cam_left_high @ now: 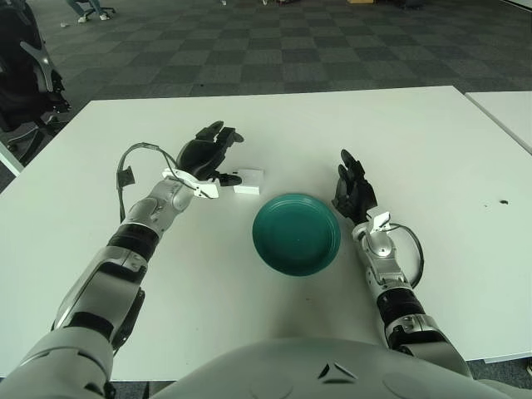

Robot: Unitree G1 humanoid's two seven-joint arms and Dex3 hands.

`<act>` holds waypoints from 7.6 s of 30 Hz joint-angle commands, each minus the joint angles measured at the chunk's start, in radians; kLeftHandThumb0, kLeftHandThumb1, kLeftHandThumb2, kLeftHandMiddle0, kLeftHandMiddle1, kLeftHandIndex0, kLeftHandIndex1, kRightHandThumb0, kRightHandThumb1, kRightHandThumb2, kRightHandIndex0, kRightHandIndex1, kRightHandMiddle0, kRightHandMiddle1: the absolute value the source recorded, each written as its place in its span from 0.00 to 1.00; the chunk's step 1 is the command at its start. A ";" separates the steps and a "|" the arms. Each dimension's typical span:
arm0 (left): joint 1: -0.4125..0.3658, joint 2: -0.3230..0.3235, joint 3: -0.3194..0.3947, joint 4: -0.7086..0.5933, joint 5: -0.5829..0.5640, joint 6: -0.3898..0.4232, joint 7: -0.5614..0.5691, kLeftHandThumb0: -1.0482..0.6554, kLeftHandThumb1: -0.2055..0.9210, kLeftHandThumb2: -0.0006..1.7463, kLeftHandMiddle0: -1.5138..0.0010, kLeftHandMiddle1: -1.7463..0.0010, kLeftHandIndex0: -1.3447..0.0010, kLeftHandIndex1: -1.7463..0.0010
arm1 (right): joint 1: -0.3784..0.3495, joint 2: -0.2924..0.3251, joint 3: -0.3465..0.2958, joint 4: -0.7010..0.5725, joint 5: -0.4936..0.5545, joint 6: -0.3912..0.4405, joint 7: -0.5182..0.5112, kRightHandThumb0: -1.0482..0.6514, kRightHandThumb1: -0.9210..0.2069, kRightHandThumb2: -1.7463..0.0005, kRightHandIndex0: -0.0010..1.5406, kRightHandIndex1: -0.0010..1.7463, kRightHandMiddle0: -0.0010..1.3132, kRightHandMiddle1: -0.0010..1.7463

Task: Put the charger into the plate.

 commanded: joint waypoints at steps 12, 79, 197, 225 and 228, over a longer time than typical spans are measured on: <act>-0.178 0.016 -0.087 0.240 -0.011 -0.115 -0.122 0.00 1.00 0.21 0.87 0.99 0.95 0.25 | 0.143 0.044 0.004 0.254 -0.001 0.087 -0.001 0.05 0.00 0.48 0.04 0.00 0.00 0.10; -0.328 -0.150 -0.166 0.474 -0.035 -0.117 -0.335 0.00 1.00 0.29 0.88 0.99 0.99 0.45 | 0.113 0.054 -0.005 0.343 -0.001 0.075 -0.034 0.06 0.00 0.47 0.07 0.00 0.00 0.14; -0.062 -0.062 -0.086 -0.180 -0.158 -0.124 -0.179 0.62 0.35 0.83 0.55 0.03 0.61 0.00 | 0.133 0.036 -0.058 0.308 -0.006 0.079 0.003 0.08 0.00 0.49 0.06 0.00 0.00 0.18; 0.108 -0.015 -0.104 -0.623 -0.153 -0.142 -0.464 0.61 0.39 0.80 0.60 0.02 0.62 0.00 | 0.129 0.042 -0.039 0.327 -0.023 0.069 -0.036 0.09 0.00 0.48 0.03 0.00 0.00 0.14; 0.121 -0.017 -0.110 -0.645 -0.163 -0.151 -0.485 0.61 0.39 0.80 0.59 0.03 0.62 0.00 | 0.130 0.036 -0.040 0.331 -0.024 0.069 -0.037 0.08 0.00 0.48 0.02 0.00 0.00 0.11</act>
